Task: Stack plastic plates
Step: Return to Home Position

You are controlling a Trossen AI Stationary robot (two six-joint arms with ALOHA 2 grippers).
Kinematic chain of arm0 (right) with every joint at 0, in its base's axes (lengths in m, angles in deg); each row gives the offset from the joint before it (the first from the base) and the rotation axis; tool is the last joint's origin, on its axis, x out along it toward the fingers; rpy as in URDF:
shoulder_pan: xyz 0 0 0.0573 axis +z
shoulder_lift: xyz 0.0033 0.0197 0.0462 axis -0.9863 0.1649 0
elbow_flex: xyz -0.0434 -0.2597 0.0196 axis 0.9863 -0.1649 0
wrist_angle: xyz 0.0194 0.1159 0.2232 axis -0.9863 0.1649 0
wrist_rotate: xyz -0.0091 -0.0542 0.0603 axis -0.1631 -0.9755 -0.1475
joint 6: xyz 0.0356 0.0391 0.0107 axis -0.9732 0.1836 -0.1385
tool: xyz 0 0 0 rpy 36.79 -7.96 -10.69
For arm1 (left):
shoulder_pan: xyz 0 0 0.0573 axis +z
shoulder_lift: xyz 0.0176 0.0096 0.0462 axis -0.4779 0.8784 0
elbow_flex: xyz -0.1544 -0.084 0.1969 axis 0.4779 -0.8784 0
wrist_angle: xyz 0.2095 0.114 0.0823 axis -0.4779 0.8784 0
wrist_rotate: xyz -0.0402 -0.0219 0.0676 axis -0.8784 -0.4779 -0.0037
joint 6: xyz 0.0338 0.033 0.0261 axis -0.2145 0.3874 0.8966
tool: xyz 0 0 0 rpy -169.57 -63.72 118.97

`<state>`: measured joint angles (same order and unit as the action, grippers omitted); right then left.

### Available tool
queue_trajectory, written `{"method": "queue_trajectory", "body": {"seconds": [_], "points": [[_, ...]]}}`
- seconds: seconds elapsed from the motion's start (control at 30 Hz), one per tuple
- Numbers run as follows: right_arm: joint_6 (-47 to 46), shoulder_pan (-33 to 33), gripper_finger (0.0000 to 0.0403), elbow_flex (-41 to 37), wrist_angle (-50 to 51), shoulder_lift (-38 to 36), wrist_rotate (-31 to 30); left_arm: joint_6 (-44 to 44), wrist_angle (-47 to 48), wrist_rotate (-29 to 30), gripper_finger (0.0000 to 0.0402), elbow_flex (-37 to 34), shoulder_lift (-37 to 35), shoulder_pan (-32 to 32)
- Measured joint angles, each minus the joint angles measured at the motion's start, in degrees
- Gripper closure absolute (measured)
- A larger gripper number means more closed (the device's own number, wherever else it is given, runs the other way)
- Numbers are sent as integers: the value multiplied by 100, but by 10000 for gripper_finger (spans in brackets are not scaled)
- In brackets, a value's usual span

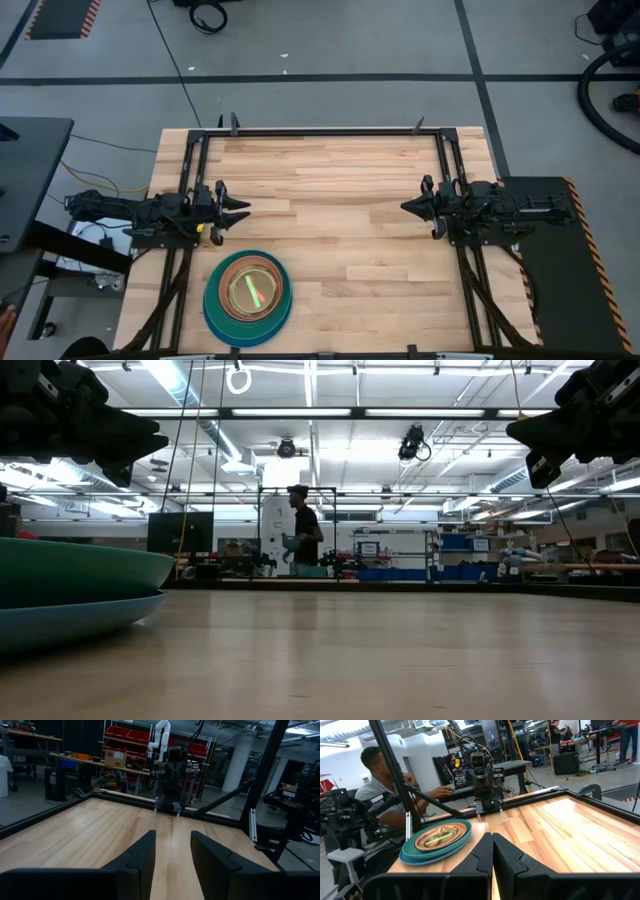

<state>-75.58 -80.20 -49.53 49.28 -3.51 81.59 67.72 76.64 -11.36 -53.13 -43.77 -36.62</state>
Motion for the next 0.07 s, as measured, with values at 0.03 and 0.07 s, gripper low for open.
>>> {"method": "queue_trajectory", "body": {"seconds": [0.03,0.07], "points": [[0,0,391,0,0,-1,0,0,0,0,272,-2,0,-2],[0,-1,391,0,0,-2,0,-2,0,0,272,-1,1,0]]}}
